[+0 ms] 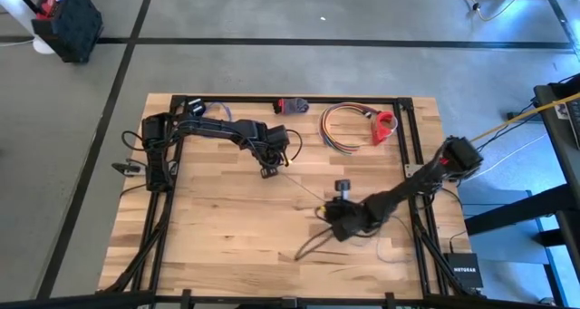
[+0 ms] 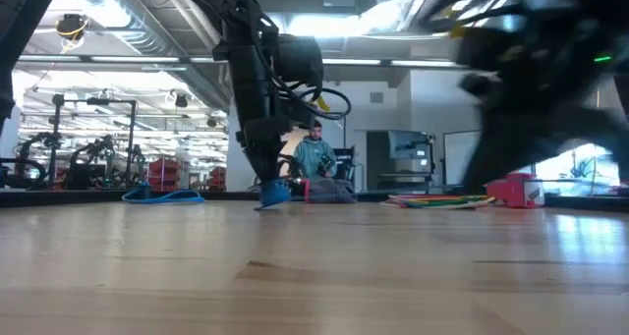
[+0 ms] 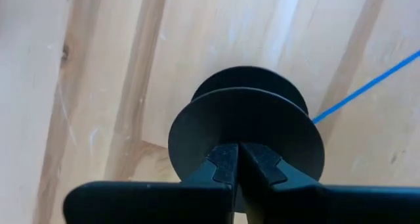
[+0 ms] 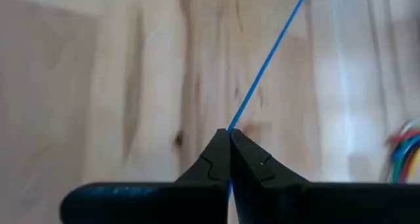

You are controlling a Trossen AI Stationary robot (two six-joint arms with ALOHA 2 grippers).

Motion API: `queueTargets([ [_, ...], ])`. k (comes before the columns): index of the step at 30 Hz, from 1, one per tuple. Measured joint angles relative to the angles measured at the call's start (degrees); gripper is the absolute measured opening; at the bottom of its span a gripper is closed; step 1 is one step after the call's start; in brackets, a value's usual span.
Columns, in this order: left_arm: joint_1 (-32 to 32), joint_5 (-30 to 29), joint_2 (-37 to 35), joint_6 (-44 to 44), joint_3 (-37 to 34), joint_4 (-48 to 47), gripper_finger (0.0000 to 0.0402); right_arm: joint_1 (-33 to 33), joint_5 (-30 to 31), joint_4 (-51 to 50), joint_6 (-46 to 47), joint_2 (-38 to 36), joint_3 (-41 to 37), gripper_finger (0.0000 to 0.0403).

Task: Coil cords
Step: Uncoil the blue wire from the black spool

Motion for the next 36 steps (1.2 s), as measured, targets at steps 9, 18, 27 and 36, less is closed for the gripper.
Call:
queueTargets([
  [9, 0.07, -1.21, 0.00, -0.64, -0.07, 0.35, 0.0004, 8.32, -0.04, -1.04, 20.39, -14.74, -15.10, 0.0001],
  [18, 0.13, -1.78, 0.00, -0.63, -0.11, 0.42, 0.0004, 14.09, 1.81, -11.16, 34.16, -26.81, -18.54, 0.0001],
  [27, -0.15, -3.02, 0.15, 0.28, -0.38, -0.91, 0.0004, 11.45, 2.78, -3.43, 34.14, -26.93, -18.54, 0.0054],
  [36, -0.31, -1.95, -0.42, 1.10, -0.36, -0.39, 0.0004, 6.03, 3.98, 4.86, 23.51, -26.94, -17.79, 0.0145],
])
